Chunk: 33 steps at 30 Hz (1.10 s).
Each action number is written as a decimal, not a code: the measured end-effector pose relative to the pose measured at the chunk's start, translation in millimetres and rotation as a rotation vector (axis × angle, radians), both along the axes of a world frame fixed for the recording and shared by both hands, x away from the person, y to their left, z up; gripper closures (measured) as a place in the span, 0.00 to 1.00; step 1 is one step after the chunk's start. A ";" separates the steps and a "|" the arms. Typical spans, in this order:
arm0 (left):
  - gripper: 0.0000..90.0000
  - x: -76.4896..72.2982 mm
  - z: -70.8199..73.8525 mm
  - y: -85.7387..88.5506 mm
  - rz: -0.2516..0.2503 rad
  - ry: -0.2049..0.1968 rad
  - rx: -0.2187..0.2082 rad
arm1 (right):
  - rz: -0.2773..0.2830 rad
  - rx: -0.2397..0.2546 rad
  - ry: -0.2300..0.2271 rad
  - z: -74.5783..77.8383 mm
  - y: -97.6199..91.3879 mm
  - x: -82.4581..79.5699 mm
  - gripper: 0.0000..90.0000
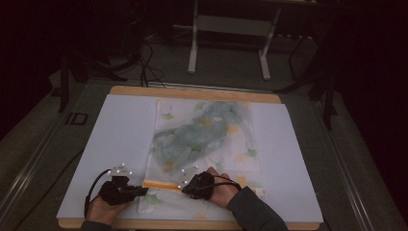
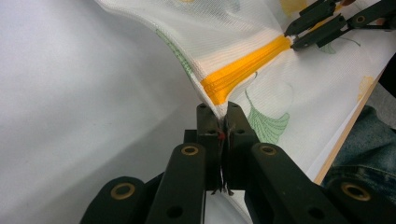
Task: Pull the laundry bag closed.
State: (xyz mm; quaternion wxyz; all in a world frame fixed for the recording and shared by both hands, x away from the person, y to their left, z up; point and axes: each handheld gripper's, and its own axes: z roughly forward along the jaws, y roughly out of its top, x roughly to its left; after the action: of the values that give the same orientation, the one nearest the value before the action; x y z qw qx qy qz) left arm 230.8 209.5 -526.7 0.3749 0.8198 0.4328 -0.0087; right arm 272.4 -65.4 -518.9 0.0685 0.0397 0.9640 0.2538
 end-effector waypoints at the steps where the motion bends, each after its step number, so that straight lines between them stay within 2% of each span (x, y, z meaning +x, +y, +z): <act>1: 0.97 0.0 0.0 0.0 0.000 0.000 0.000 | 0.000 0.000 0.000 0.0 0.0 0.0 0.94; 33: 0.97 -0.6 0.9 0.6 0.000 -0.002 -0.001 | -0.024 -0.024 0.000 1.9 -24.0 -0.6 0.94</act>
State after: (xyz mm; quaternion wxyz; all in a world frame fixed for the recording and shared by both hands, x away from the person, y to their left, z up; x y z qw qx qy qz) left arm 230.3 210.1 -525.8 0.3757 0.8197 0.4323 -0.0080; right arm 271.8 -89.4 -516.9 0.0720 0.0504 0.9664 0.2416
